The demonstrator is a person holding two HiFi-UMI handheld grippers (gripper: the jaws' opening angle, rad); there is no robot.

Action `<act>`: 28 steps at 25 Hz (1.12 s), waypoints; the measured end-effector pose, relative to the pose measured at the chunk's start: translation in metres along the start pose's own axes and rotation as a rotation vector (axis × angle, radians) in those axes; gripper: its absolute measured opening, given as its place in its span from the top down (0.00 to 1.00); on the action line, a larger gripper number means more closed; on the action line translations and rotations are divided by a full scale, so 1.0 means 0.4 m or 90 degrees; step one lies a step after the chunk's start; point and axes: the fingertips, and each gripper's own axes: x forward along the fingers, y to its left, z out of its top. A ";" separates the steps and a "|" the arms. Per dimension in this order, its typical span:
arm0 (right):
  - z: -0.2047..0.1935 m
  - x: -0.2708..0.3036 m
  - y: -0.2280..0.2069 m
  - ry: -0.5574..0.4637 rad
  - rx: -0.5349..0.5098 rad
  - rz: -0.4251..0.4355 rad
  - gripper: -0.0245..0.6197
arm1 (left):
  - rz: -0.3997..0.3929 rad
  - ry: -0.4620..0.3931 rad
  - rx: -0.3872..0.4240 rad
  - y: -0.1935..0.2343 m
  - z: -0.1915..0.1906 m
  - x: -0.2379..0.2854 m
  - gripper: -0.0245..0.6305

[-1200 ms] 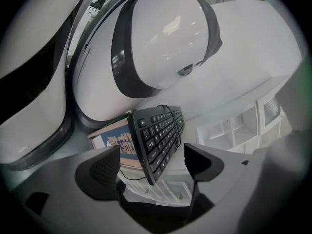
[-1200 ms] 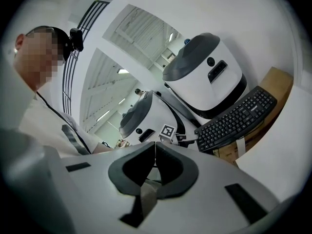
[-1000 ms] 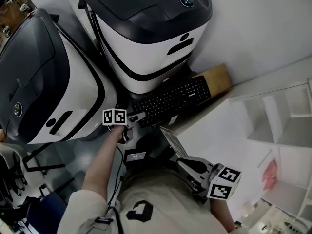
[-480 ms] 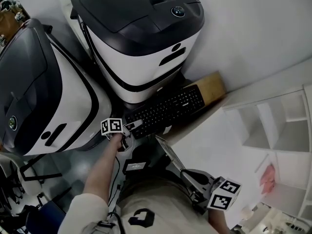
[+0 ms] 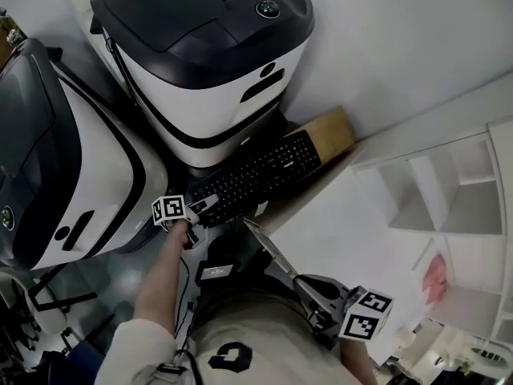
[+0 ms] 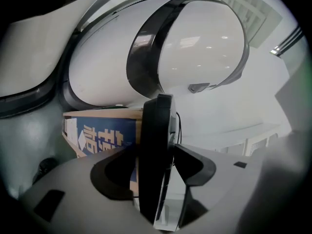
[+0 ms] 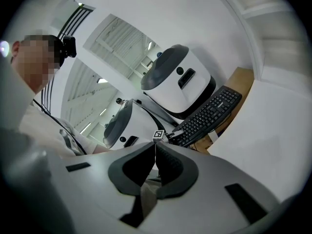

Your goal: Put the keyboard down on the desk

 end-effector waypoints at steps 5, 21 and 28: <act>0.000 0.001 -0.003 -0.003 0.004 0.010 0.92 | -0.006 0.001 0.007 -0.027 -0.001 -0.013 0.69; 0.024 0.019 0.018 -0.017 -0.016 0.035 0.93 | -0.124 0.002 -0.020 -0.137 -0.028 -0.082 0.79; 0.026 0.027 0.028 -0.020 -0.016 0.040 0.92 | -0.219 0.023 -0.044 -0.220 -0.049 -0.093 0.81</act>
